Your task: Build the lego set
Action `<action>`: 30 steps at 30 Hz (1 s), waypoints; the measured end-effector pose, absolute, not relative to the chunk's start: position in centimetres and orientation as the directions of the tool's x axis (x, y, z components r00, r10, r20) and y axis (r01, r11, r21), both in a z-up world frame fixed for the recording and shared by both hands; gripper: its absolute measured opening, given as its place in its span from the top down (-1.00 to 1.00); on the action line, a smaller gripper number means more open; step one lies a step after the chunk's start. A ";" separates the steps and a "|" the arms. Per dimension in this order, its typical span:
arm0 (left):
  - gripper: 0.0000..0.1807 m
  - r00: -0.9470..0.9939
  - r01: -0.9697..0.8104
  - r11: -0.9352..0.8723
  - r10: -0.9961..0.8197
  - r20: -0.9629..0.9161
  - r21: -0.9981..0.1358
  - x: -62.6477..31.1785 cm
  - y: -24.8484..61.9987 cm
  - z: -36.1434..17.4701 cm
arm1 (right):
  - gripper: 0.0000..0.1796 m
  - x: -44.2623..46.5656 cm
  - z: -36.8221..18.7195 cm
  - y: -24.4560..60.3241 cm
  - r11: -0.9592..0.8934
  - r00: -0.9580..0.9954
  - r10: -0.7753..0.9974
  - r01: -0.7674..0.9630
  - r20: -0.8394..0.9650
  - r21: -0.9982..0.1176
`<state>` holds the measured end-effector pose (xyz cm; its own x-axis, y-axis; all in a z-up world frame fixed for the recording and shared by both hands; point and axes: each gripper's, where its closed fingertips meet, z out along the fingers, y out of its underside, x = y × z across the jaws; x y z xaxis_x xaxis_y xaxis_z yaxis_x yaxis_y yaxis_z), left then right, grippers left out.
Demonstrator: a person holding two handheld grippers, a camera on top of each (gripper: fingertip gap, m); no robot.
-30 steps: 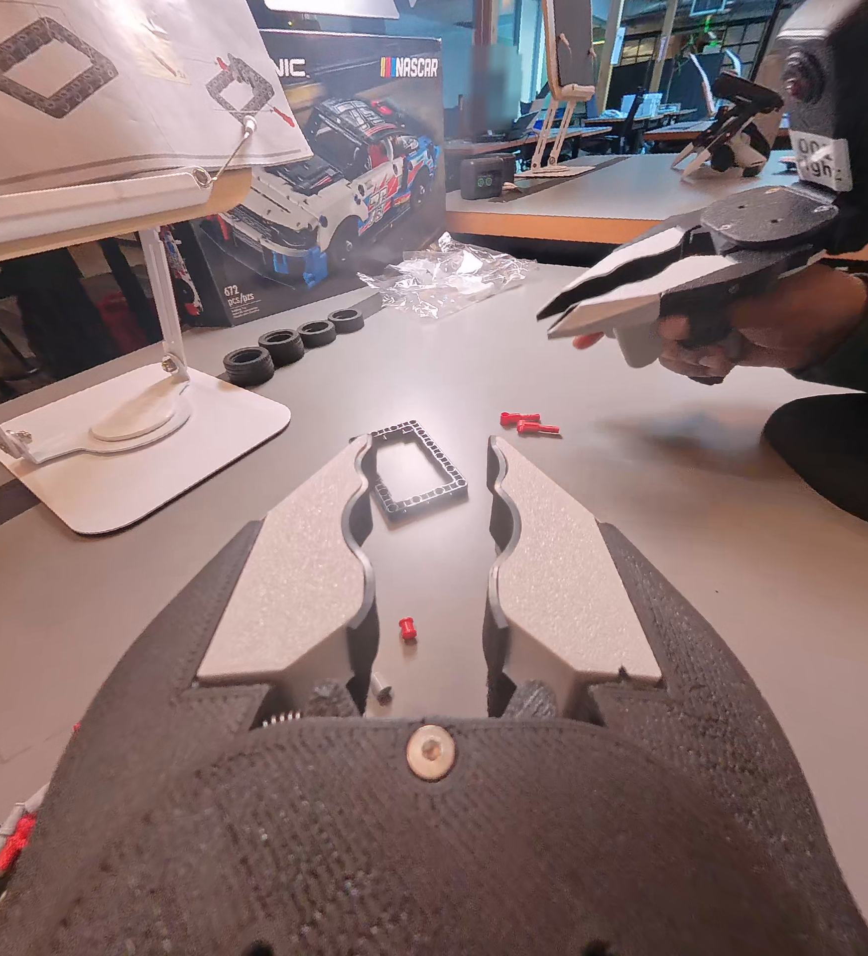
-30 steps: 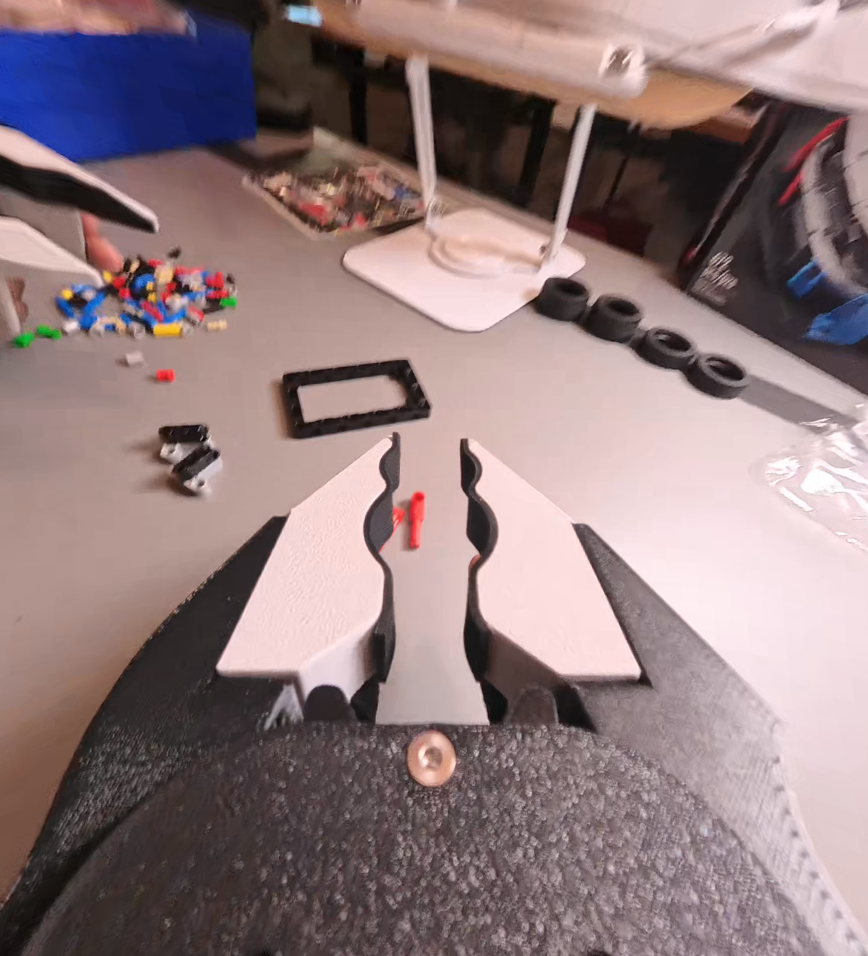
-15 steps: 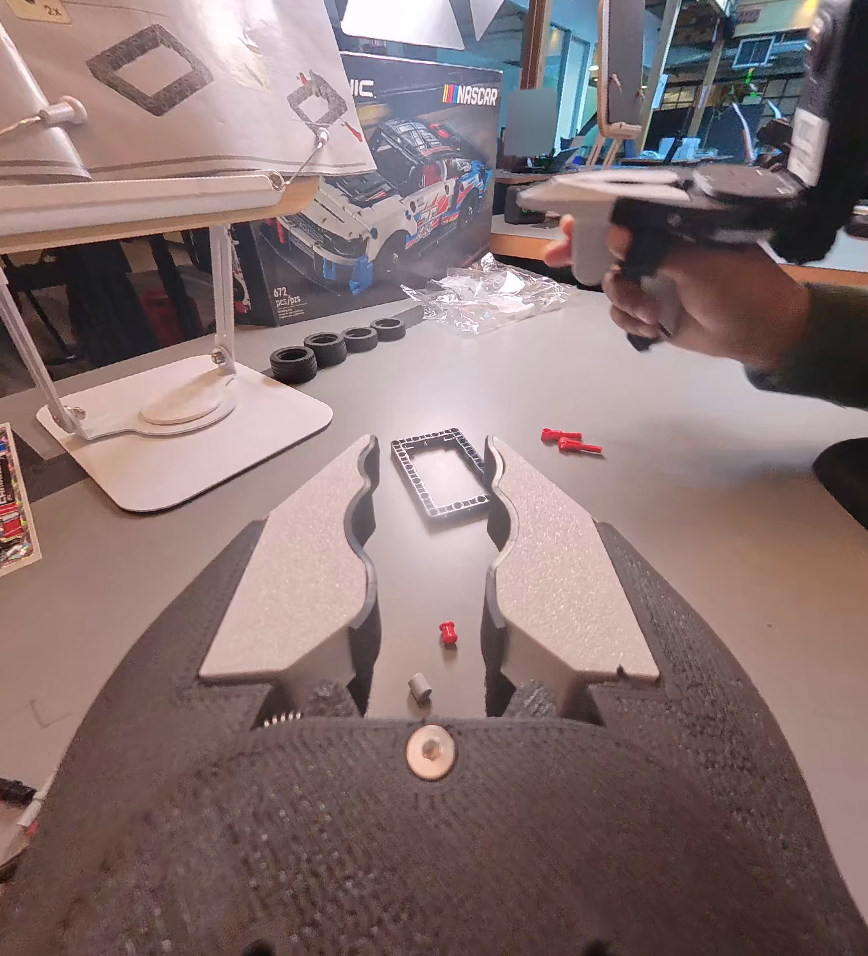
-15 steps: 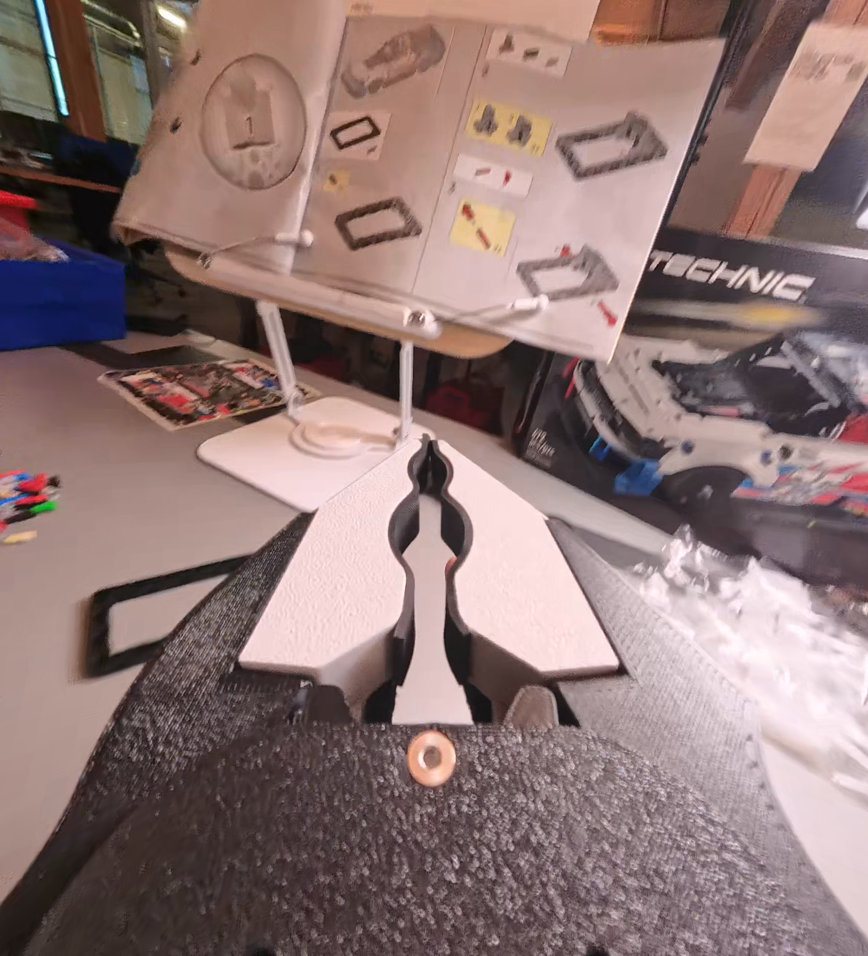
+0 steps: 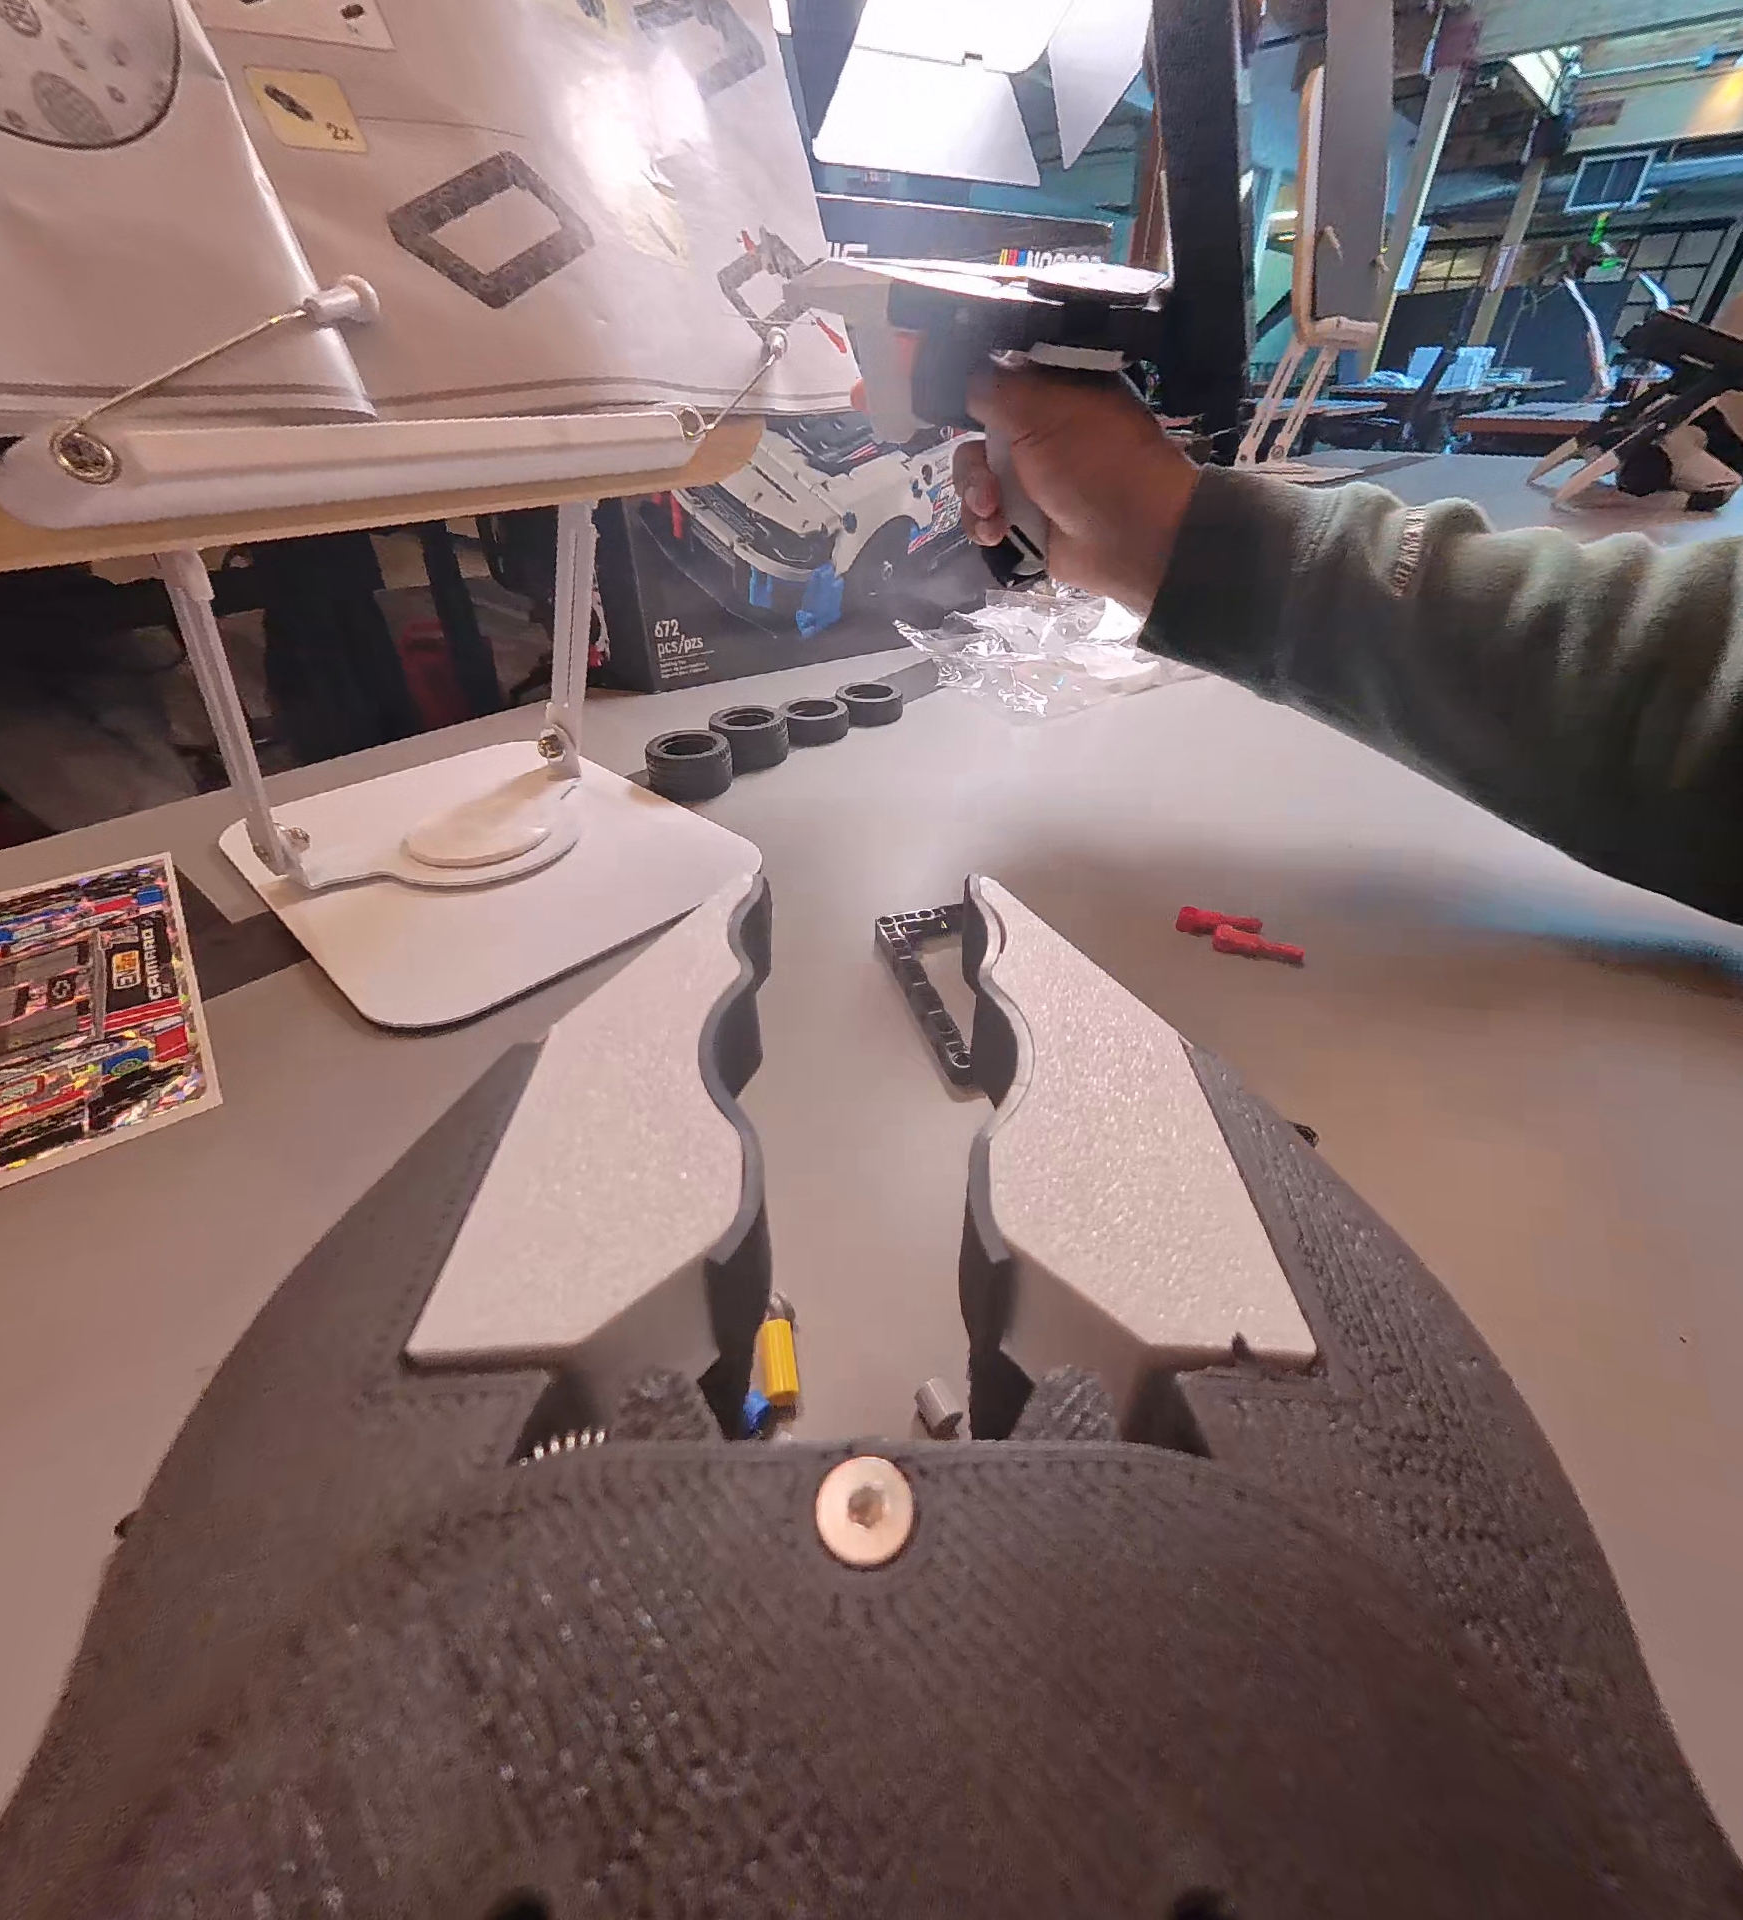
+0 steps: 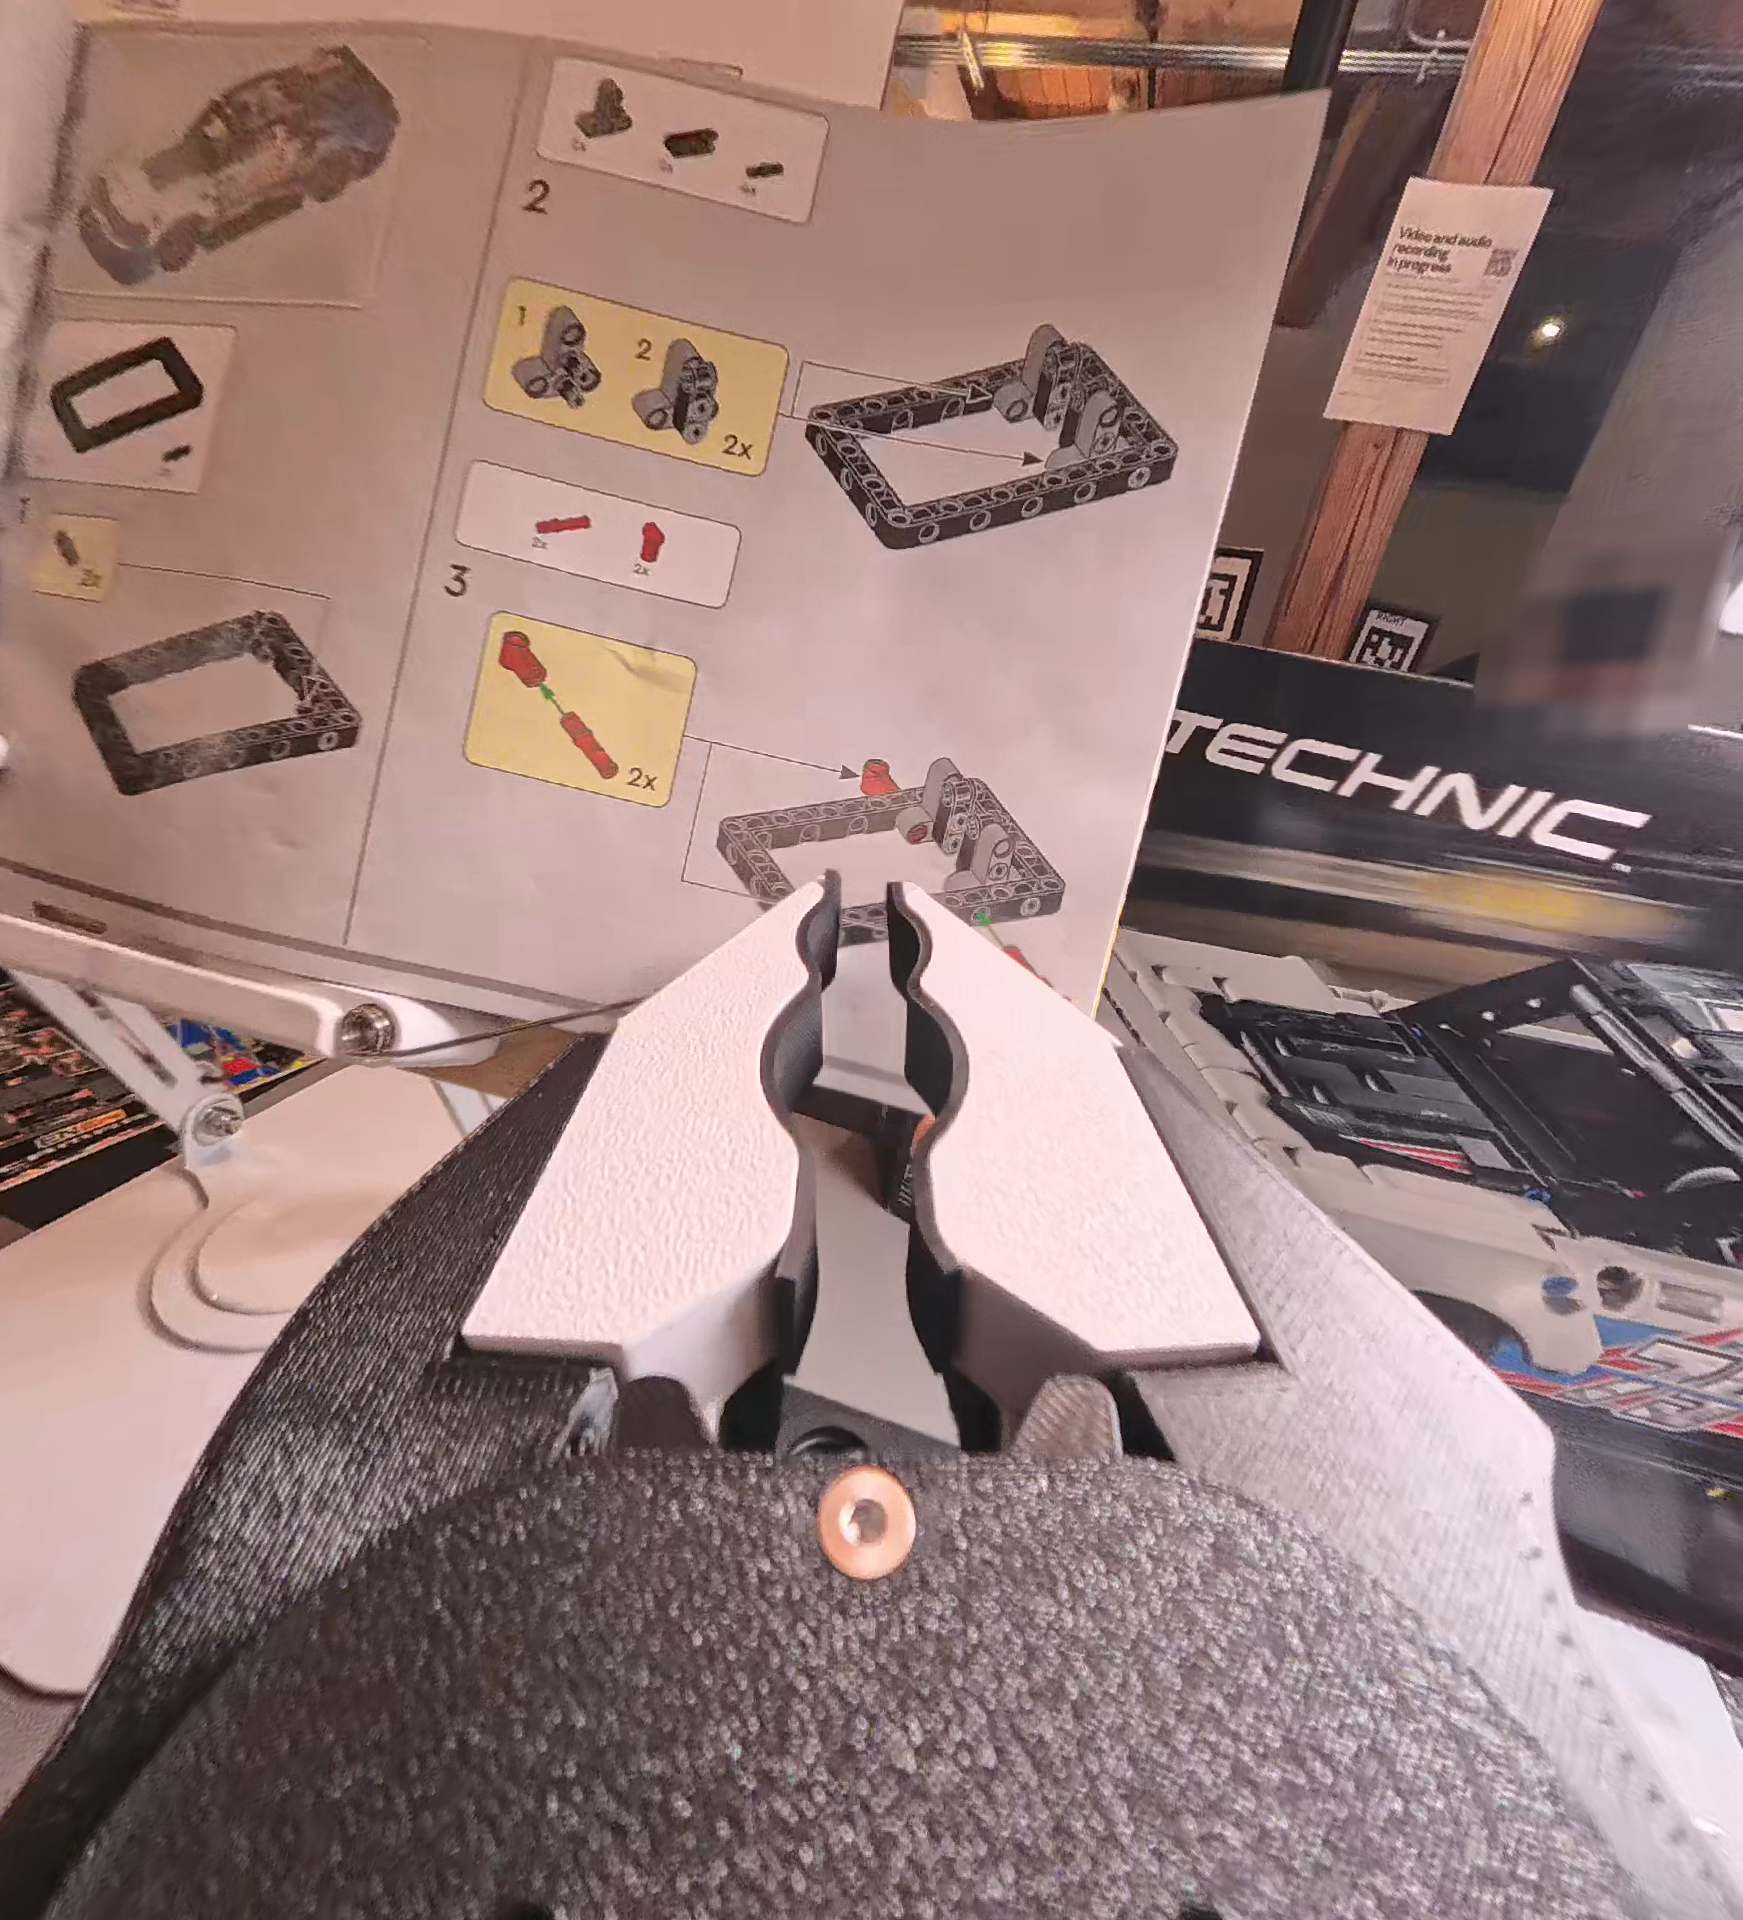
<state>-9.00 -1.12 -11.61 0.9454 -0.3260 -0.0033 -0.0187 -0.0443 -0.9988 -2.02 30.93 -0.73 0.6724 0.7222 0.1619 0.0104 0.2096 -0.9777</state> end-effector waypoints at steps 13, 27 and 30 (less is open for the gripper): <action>0.67 0.946 -0.064 0.074 -0.314 -0.084 -0.995 -8.3 -2.1 -9.5 | 0.92 0.8 -2.7 32.7 0.246 0.702 0.695 -0.025 0.158 -0.969; 0.71 0.936 -0.081 0.053 -0.340 -0.094 -0.995 -7.8 -2.0 -10.2 | 1.00 -0.5 -1.6 33.0 0.245 0.688 0.709 -0.034 0.155 -0.969; 0.71 0.934 -0.081 0.045 -0.346 -0.091 -0.996 -7.7 -2.0 -10.4 | 1.00 -0.8 -1.3 32.8 0.249 0.679 0.717 -0.040 0.156 -0.968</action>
<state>-7.70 -1.97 -10.40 0.9336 -0.3464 -0.0913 -0.0806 0.0452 -0.9957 -0.79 32.85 -1.27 0.6790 0.7173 0.1564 -0.0397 0.2485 -0.9678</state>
